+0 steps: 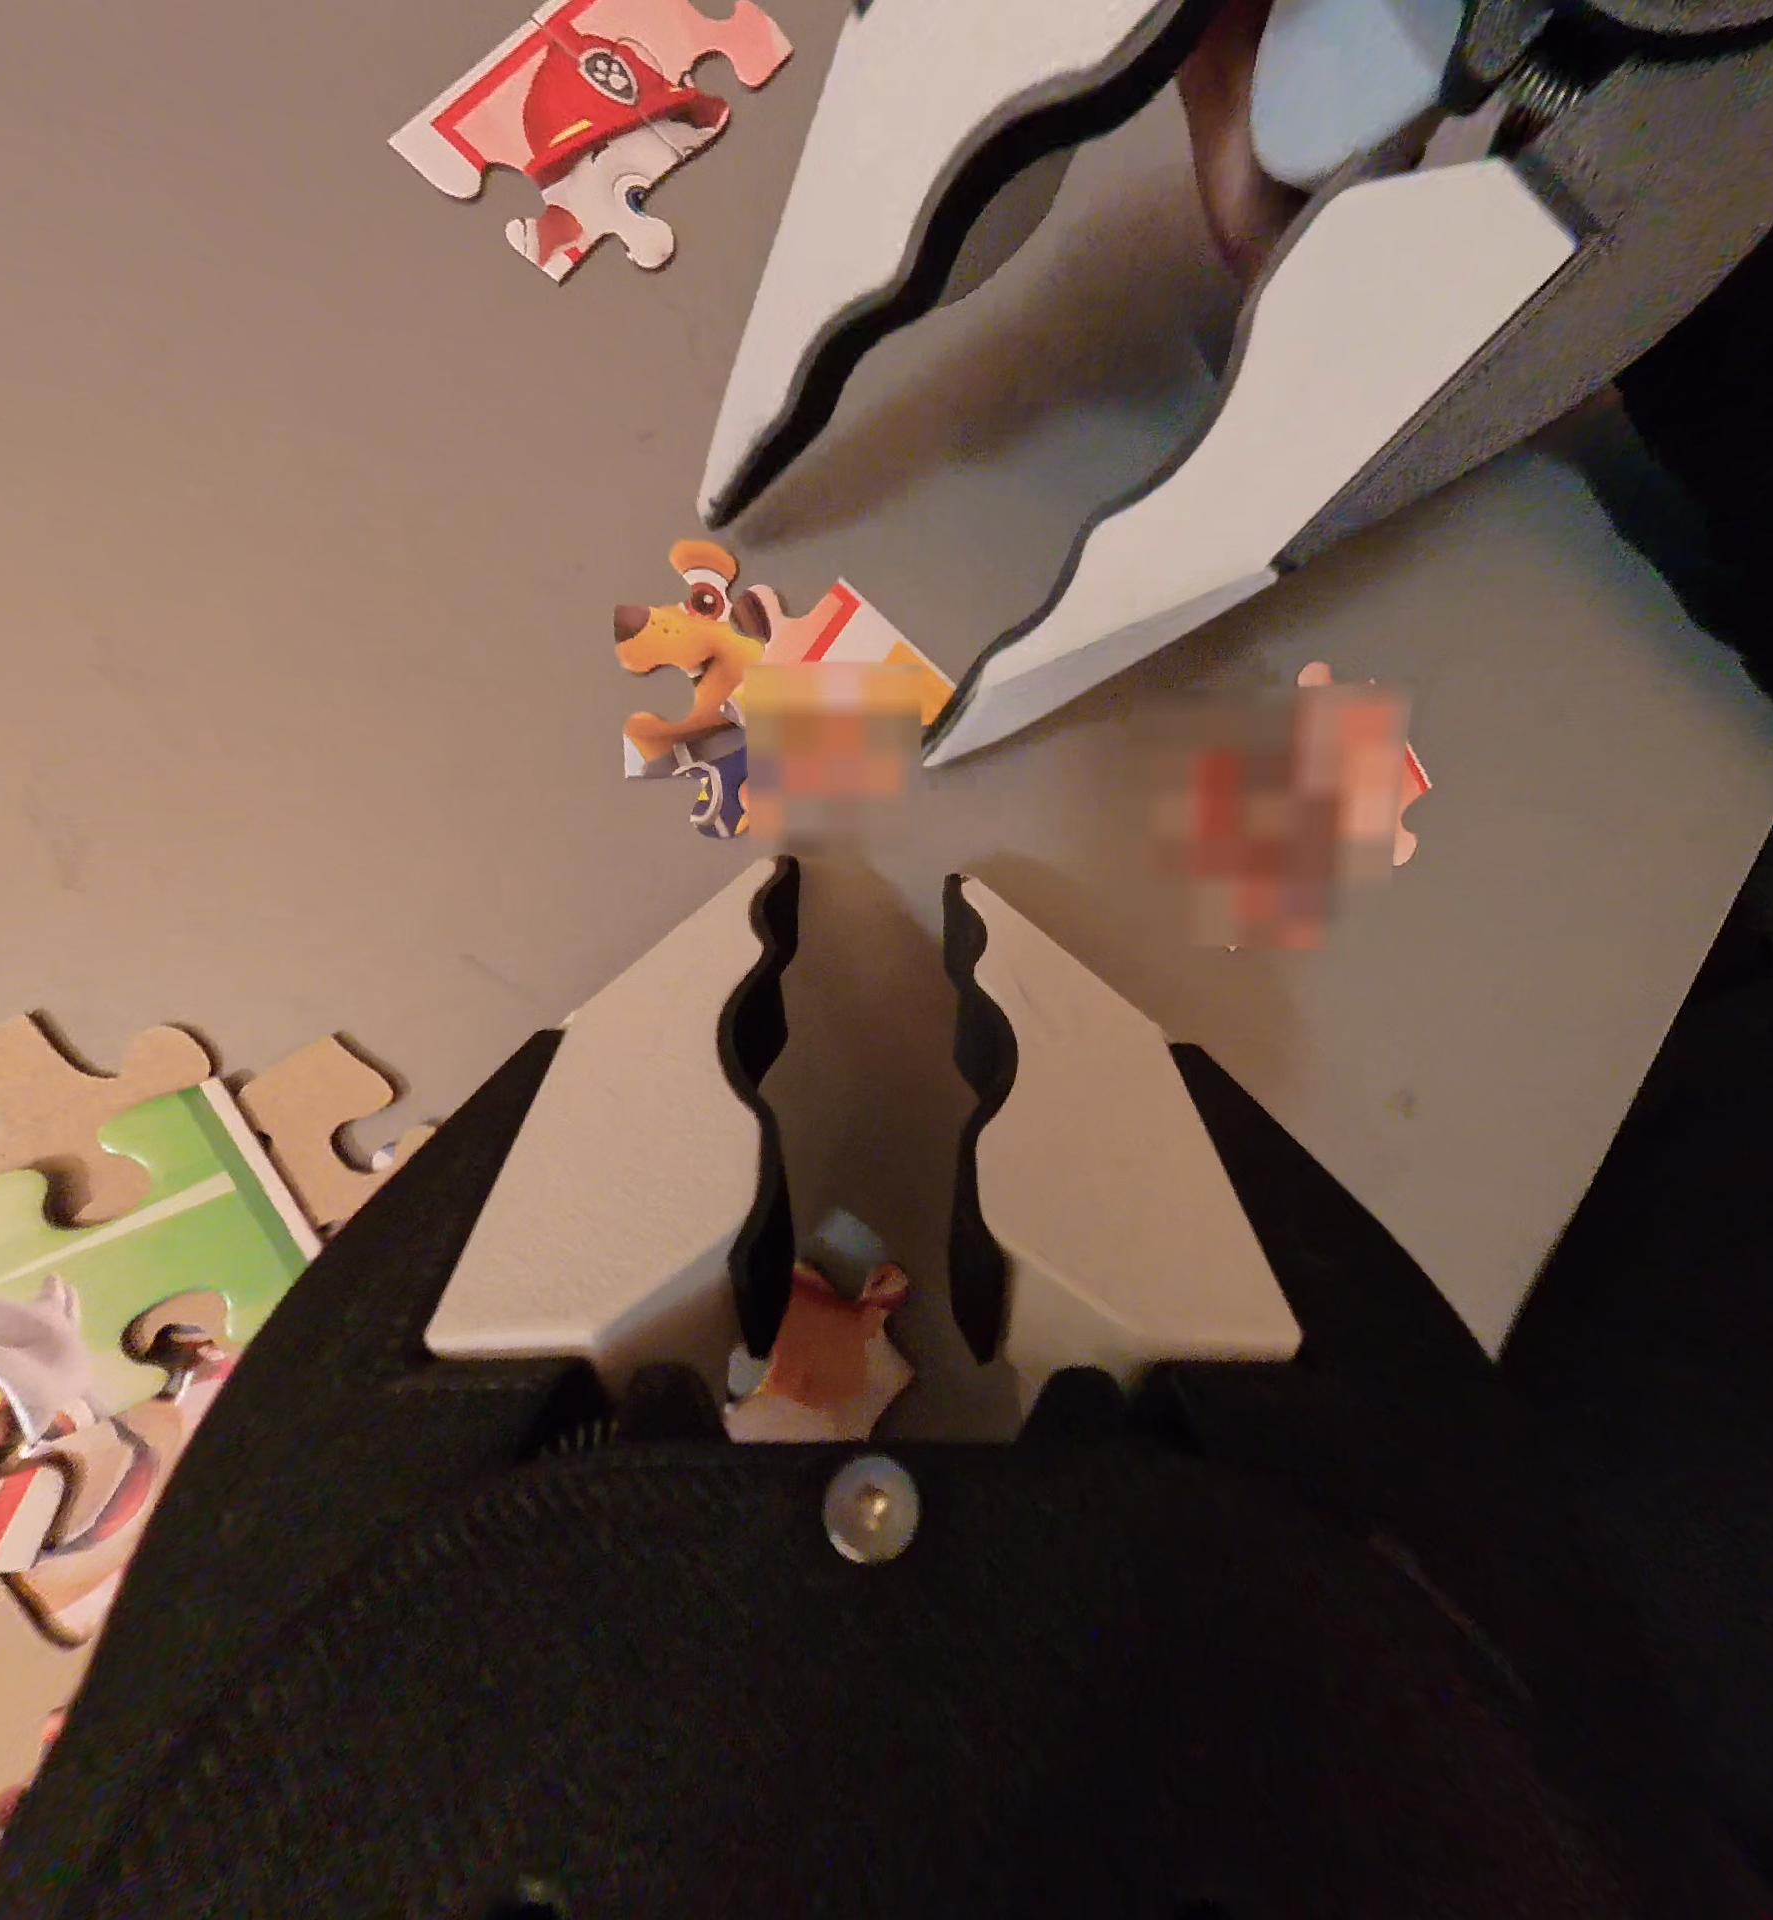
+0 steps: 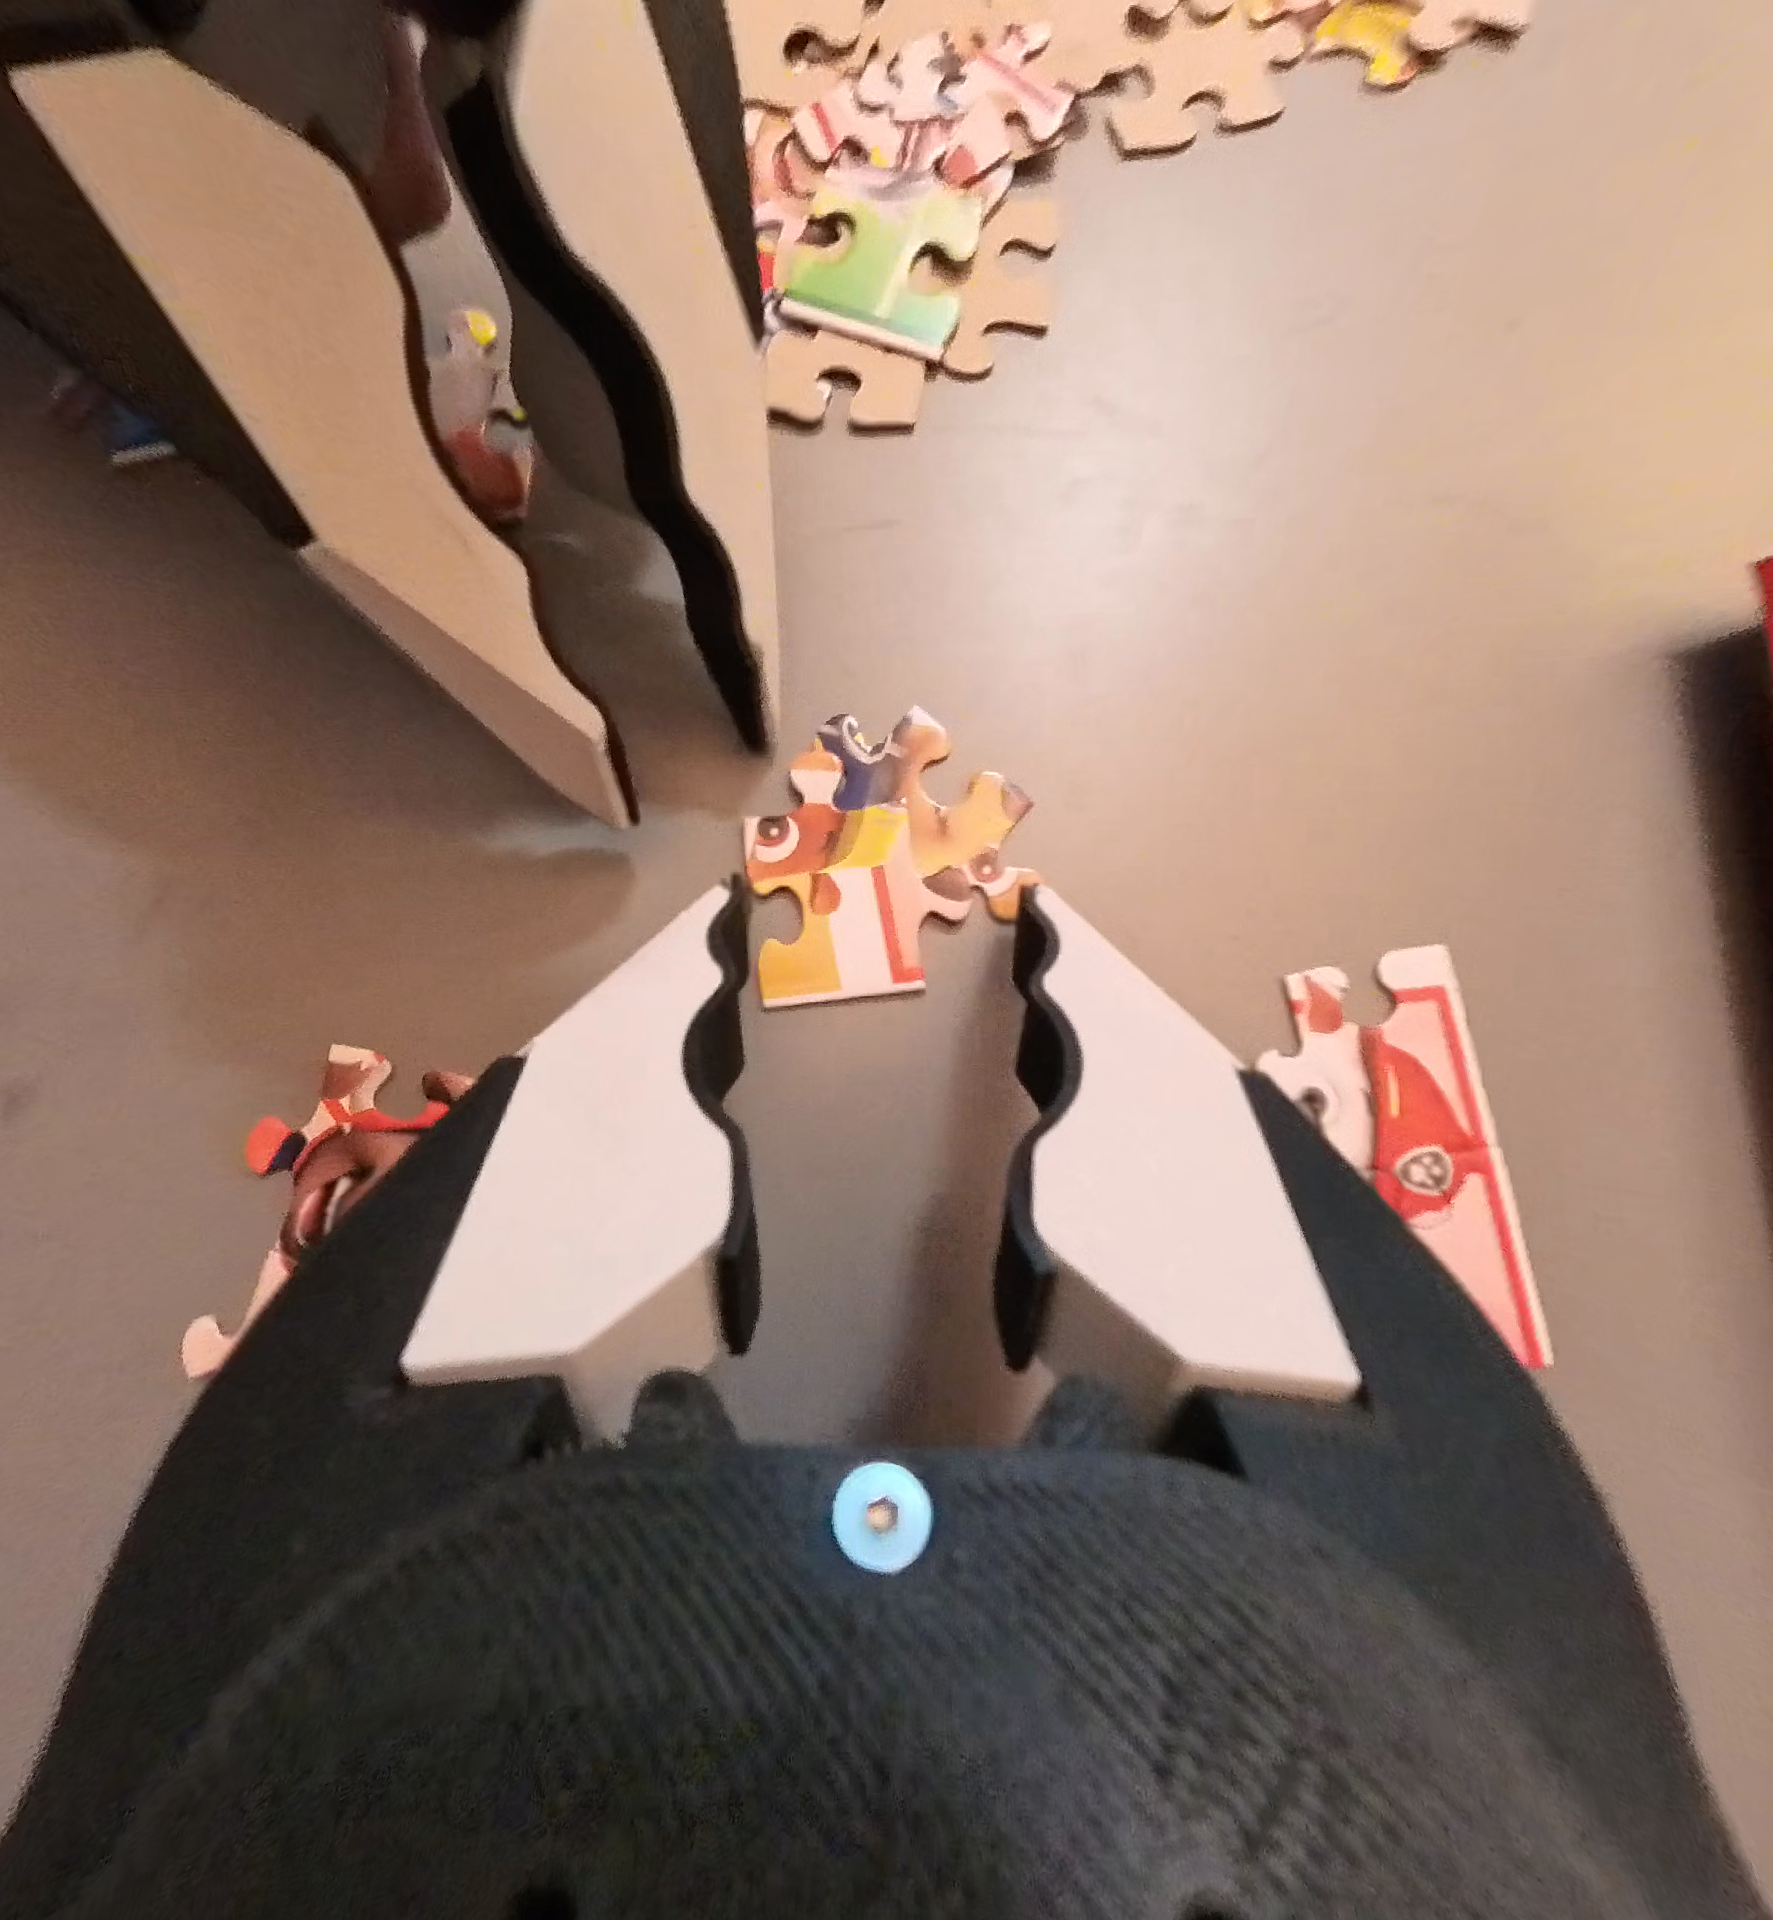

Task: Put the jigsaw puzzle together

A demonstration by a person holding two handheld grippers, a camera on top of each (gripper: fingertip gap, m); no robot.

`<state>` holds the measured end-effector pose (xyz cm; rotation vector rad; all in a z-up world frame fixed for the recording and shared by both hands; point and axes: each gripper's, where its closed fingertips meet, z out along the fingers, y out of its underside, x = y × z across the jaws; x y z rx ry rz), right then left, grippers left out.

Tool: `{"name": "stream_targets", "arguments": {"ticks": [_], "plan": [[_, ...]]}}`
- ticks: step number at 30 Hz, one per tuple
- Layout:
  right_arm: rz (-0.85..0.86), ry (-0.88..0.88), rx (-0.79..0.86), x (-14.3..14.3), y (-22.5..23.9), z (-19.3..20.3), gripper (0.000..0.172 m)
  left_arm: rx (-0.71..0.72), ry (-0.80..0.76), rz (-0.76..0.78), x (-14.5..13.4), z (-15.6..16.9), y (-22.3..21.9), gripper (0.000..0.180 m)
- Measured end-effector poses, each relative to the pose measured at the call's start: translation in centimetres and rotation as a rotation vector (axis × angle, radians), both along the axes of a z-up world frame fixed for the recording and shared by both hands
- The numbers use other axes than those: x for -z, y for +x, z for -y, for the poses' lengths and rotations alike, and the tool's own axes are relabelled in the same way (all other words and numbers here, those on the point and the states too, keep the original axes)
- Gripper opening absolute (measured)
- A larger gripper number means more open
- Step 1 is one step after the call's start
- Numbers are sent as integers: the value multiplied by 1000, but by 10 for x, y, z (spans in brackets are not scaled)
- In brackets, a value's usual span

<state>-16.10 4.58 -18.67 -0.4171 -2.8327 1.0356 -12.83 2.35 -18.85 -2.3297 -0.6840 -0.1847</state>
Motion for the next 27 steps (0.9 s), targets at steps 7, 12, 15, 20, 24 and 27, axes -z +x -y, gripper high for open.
{"name": "stream_targets", "arguments": {"ticks": [7, 12, 15, 20, 24, 27], "plan": [[6, 25, 31, 5, 10, -2, 40, -52, 26, -4, -4, 9, -12, 25], [10, 28, 83, 5, 14, -5, 29, -52, 14, -21, -4, 8, -19, 25], [11, 27, 108, 5, 15, -7, 29, -50, 15, -33, -6, 6, -22, 25], [17, -2, 159, 5, 14, -15, 29, -52, 5, -32, -1, 5, -24, 25], [47, -54, 222, 3, 10, -25, 29, -46, 12, -20, 1, 1, -21, 25], [45, -66, 303, 3, -1, -37, 29, -33, 7, -21, 1, -5, -15, 25]]}}
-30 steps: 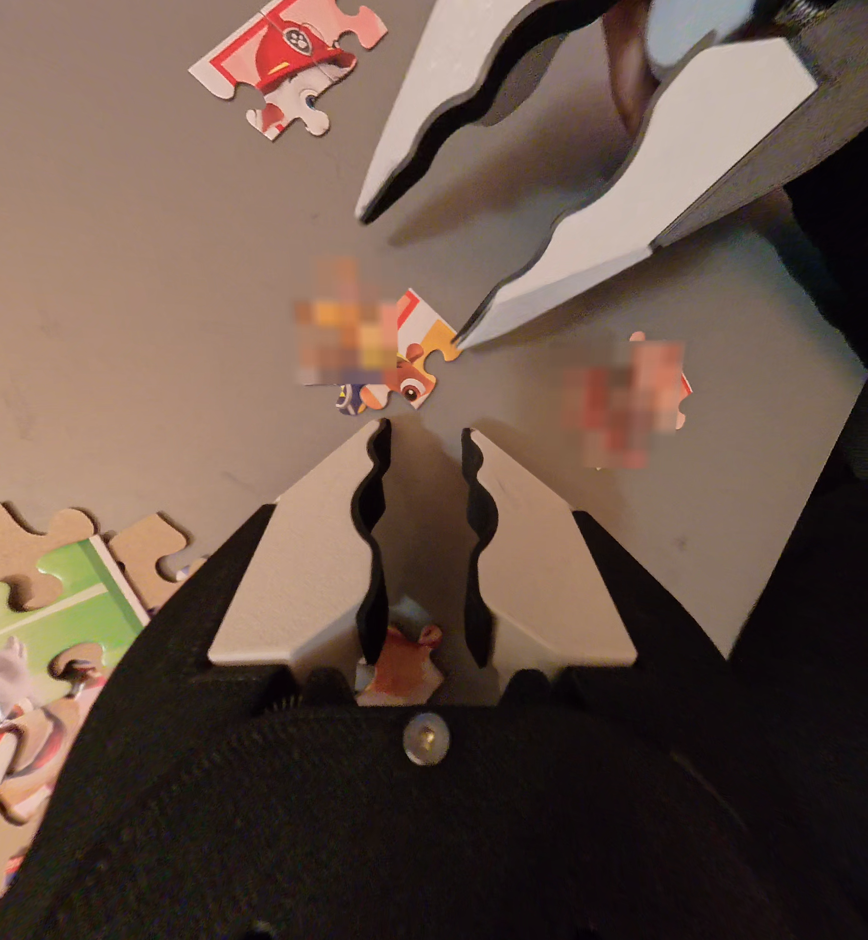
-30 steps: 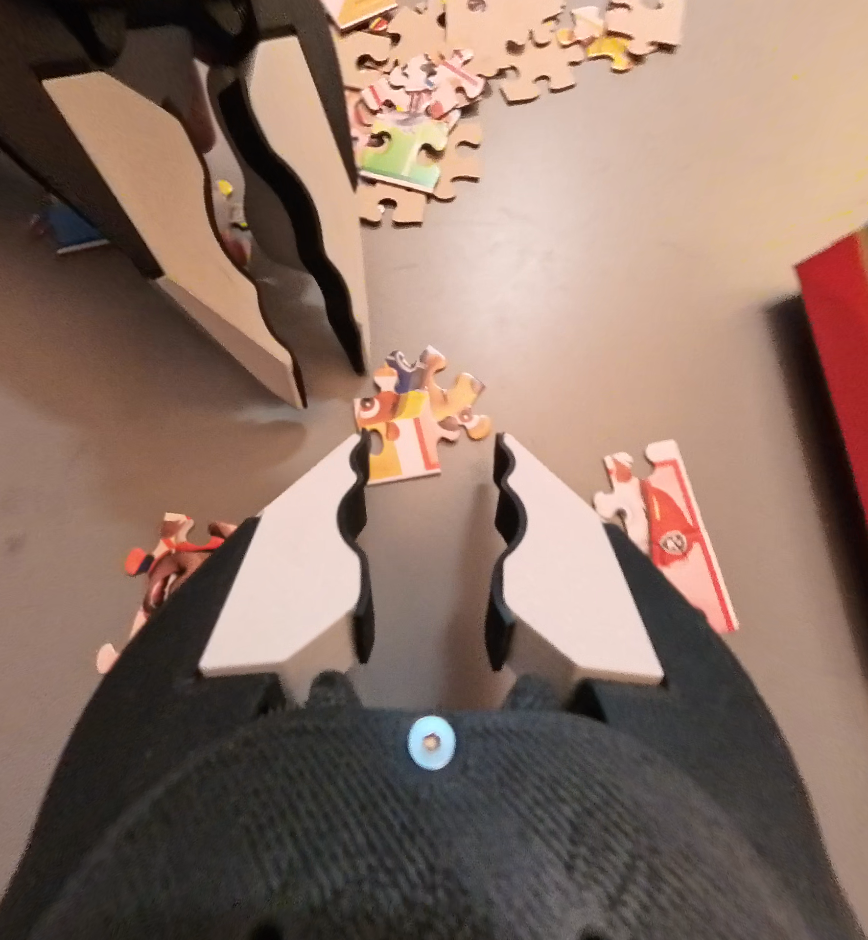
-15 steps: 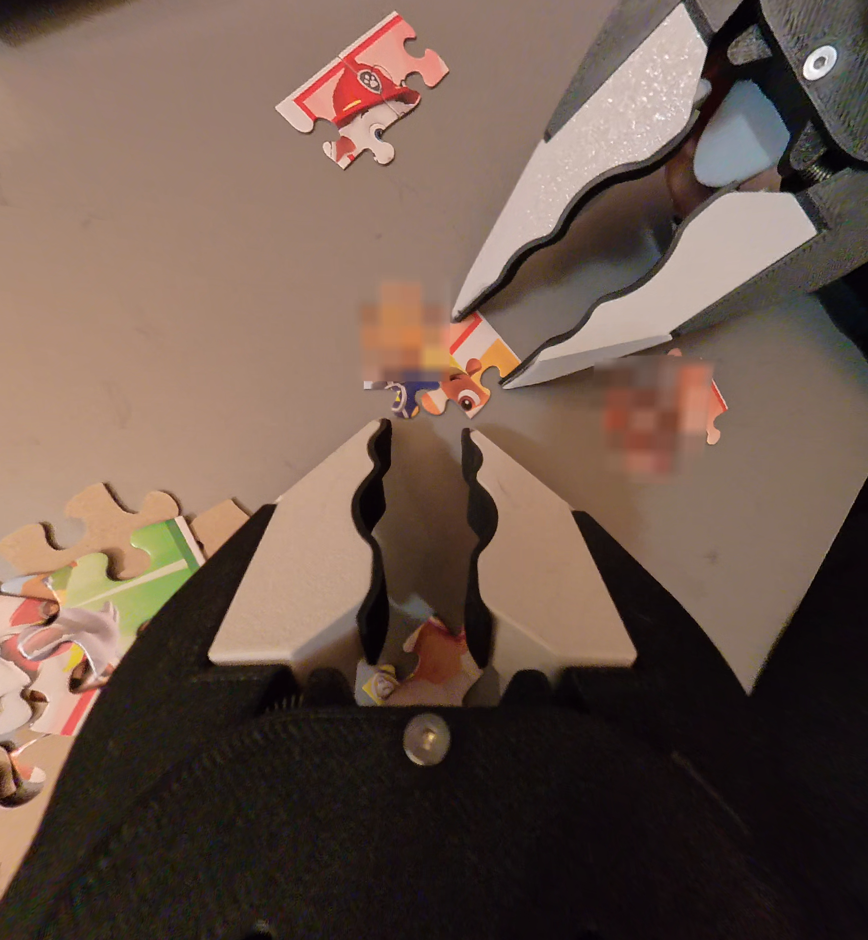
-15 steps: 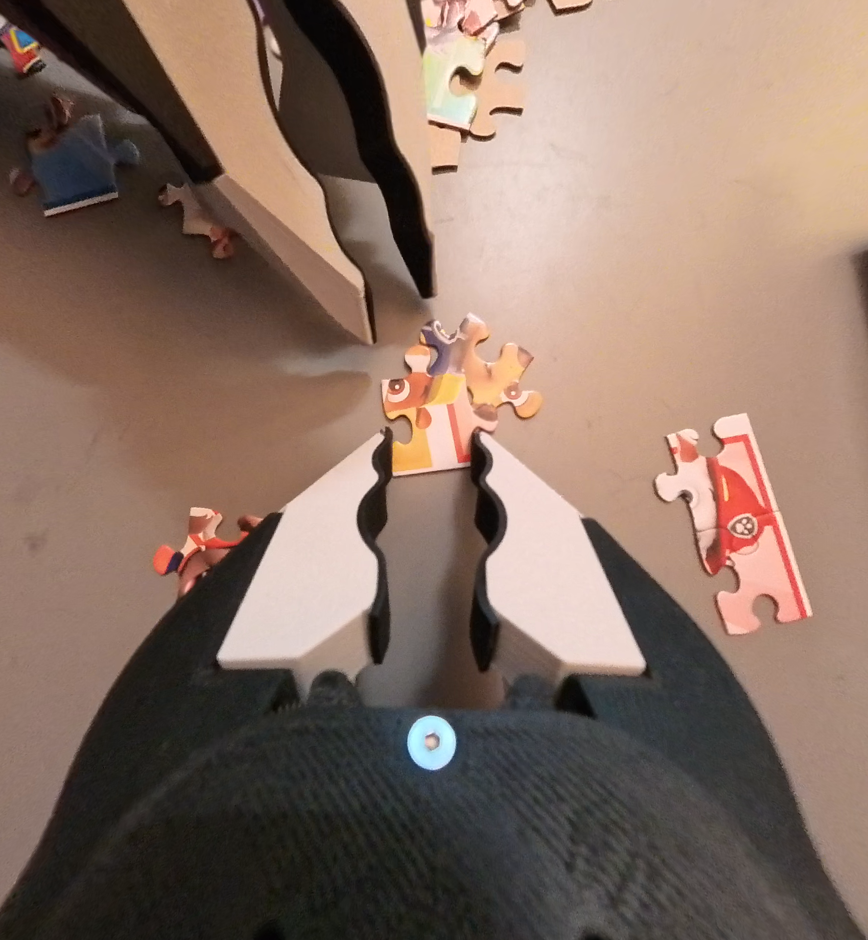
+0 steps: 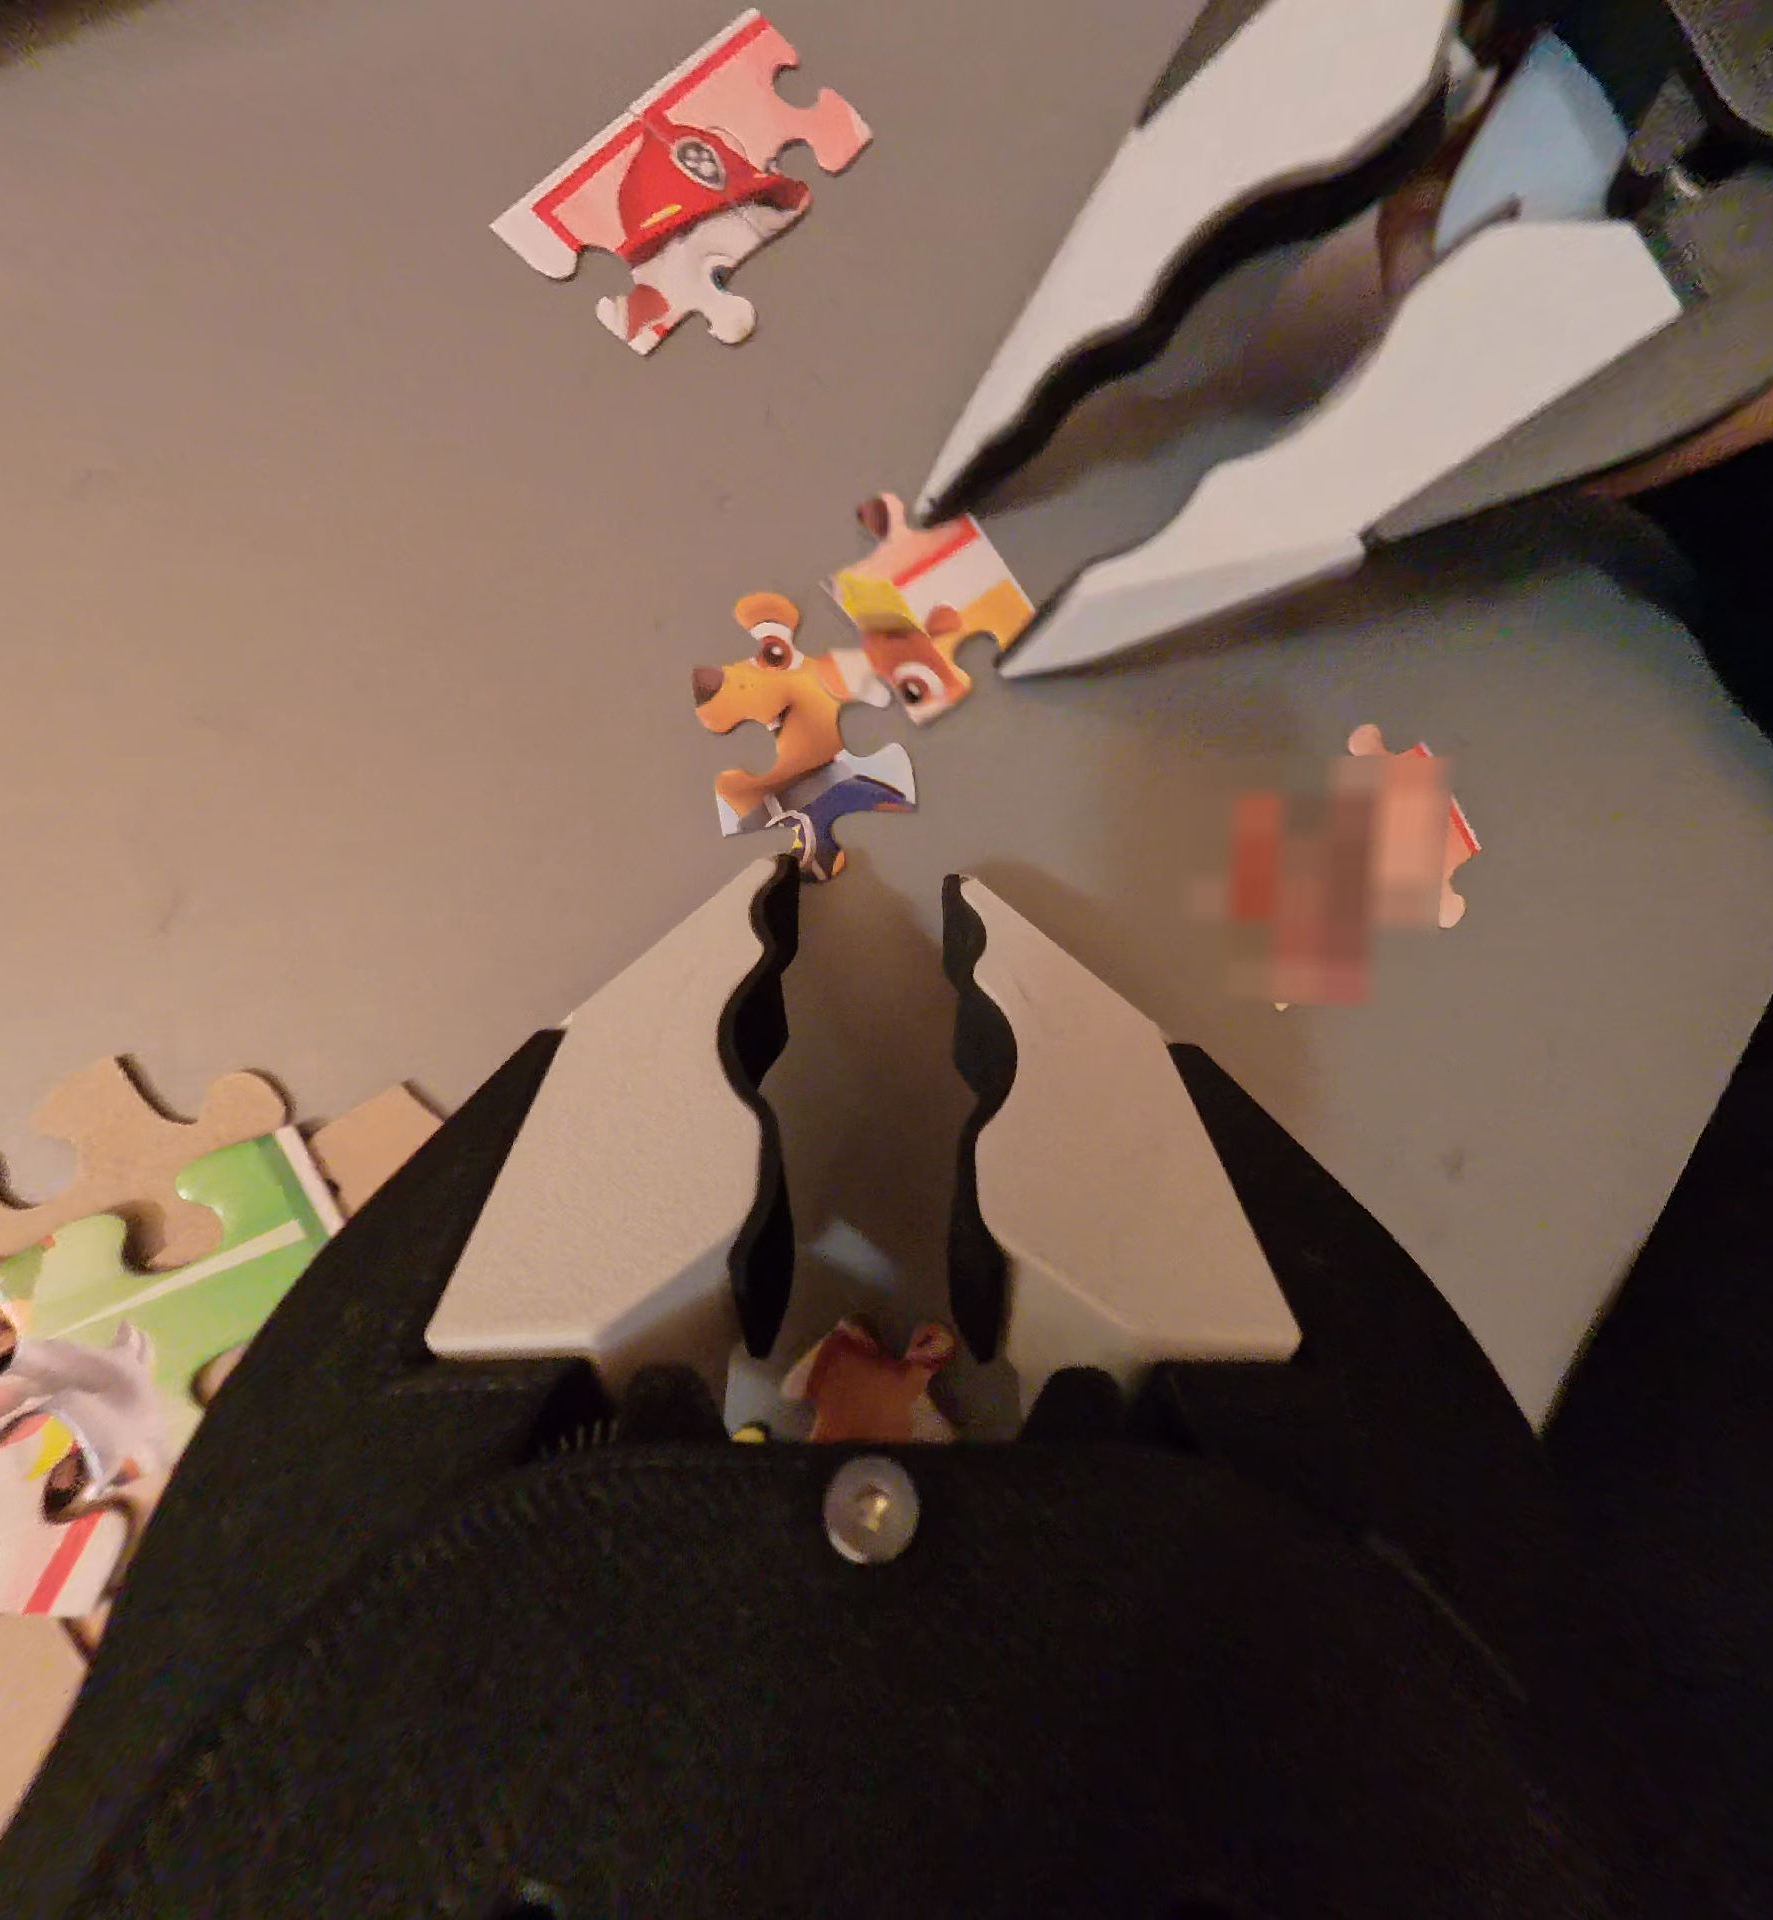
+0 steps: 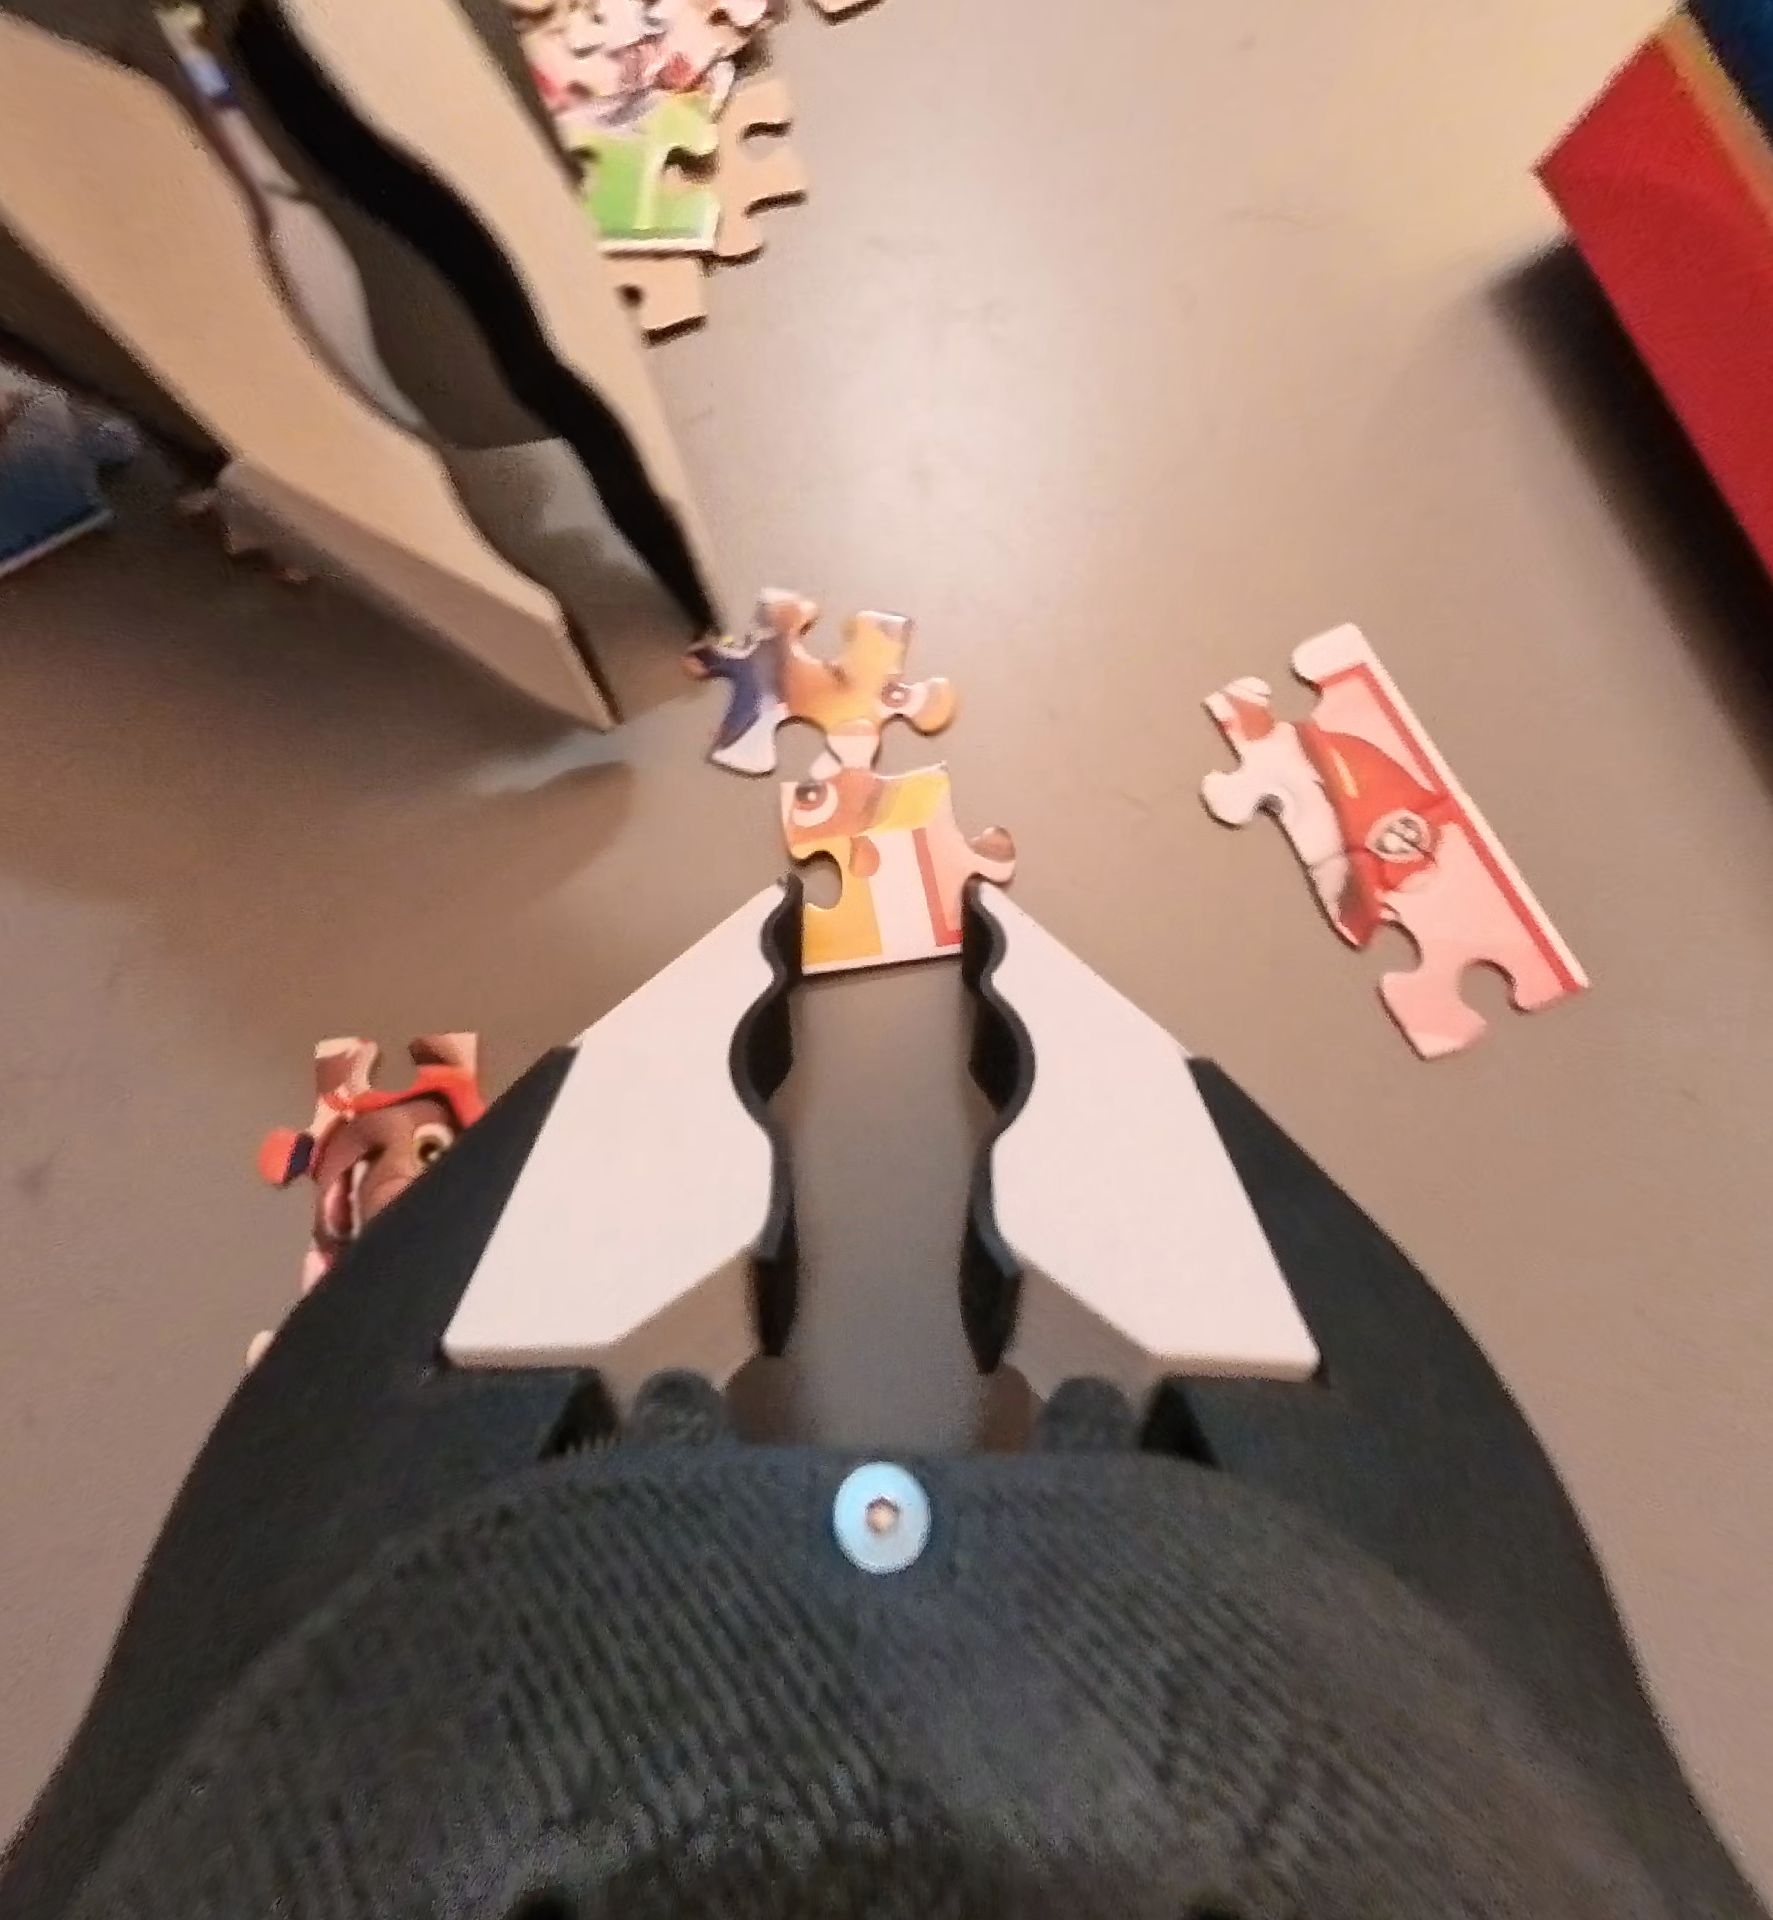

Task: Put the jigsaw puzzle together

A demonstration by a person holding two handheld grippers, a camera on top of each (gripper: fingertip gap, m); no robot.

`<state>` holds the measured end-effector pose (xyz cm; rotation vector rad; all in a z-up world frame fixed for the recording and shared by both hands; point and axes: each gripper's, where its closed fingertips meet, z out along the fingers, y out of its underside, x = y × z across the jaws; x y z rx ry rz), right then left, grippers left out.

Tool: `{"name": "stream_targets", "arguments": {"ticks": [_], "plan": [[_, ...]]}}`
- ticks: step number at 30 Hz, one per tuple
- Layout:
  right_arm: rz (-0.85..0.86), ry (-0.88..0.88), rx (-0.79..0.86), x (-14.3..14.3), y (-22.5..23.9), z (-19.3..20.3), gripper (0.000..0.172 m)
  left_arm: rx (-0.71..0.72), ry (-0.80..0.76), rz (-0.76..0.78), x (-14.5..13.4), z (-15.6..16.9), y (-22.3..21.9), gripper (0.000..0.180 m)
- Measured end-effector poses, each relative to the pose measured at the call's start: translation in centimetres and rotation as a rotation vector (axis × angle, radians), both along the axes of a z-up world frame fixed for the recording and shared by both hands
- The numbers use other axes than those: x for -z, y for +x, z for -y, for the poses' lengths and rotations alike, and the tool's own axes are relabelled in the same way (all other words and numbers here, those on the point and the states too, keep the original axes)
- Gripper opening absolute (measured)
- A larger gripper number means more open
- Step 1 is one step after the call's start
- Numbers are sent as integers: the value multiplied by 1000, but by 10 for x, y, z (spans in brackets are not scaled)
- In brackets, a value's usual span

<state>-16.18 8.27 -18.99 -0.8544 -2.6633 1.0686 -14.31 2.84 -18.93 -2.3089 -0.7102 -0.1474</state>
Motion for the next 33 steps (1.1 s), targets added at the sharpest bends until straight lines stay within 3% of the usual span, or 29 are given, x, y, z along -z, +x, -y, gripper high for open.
{"name": "stream_targets", "arguments": {"ticks": [8, 25, 30, 33], "plan": [[40, -62, 138, -2, -24, -2, 29, 62, -1, 19, 0, -14, 20, 25], [-10, 11, 10, -5, -30, 21, 36, 5, -5, -31, 0, -11, 3, 24], [-42, 9, -20, -11, -34, 17, 27, 1, 5, -44, -1, -12, -1, 24], [-74, 95, -54, -5, -38, 12, 16, 11, 6, -49, -1, -16, 0, 24]]}}
